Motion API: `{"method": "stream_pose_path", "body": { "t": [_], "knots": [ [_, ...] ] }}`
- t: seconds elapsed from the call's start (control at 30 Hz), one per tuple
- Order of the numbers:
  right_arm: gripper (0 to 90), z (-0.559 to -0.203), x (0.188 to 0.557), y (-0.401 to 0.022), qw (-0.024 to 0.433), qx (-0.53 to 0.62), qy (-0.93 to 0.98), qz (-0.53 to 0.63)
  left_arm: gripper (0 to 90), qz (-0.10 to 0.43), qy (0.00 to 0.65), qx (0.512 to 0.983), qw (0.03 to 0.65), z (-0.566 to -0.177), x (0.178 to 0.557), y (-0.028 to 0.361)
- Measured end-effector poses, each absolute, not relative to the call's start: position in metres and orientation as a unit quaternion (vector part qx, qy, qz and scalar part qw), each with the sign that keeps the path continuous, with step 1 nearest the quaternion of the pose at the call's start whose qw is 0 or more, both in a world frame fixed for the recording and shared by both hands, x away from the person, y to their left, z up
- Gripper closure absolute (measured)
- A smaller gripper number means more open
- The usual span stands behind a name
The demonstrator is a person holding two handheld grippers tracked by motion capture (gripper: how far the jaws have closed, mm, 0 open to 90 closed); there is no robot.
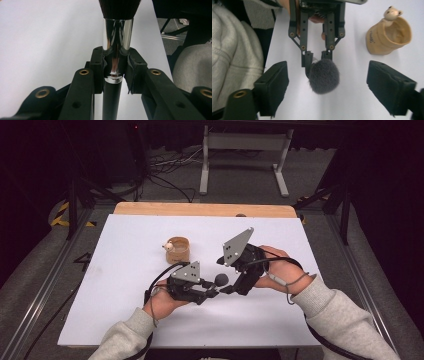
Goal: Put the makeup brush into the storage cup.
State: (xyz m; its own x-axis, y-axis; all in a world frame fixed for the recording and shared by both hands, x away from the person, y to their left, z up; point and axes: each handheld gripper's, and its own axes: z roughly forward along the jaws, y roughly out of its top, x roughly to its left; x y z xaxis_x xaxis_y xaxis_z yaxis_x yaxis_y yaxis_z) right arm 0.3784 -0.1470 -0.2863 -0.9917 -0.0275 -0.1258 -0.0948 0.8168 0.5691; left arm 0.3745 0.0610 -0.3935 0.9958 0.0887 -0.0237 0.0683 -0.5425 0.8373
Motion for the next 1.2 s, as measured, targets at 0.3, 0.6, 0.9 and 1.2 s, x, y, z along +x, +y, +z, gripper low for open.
{"method": "stream_pose_path", "body": {
  "t": [0.3,0.6,0.9,1.2],
  "knots": [
    [6.0,-0.288,0.376,-0.175,0.1,0.017,0.92,0.378,71.4,0.014,0.054,0.874,0.483,-0.392,0.376,0.065],
    [4.5,-0.298,0.37,-0.211,0.141,0.085,0.88,0.446,71.4,0.018,0.071,0.865,0.497,-0.392,0.377,0.071],
    [3.7,-0.313,0.364,-0.245,0.173,0.149,0.838,0.496,71.4,0.024,0.077,0.86,0.503,-0.391,0.378,0.073],
    [3.5,-0.333,0.361,-0.273,0.2,0.196,0.8,0.531,71.4,0.028,0.084,0.855,0.51,-0.391,0.379,0.076]
  ]
}}
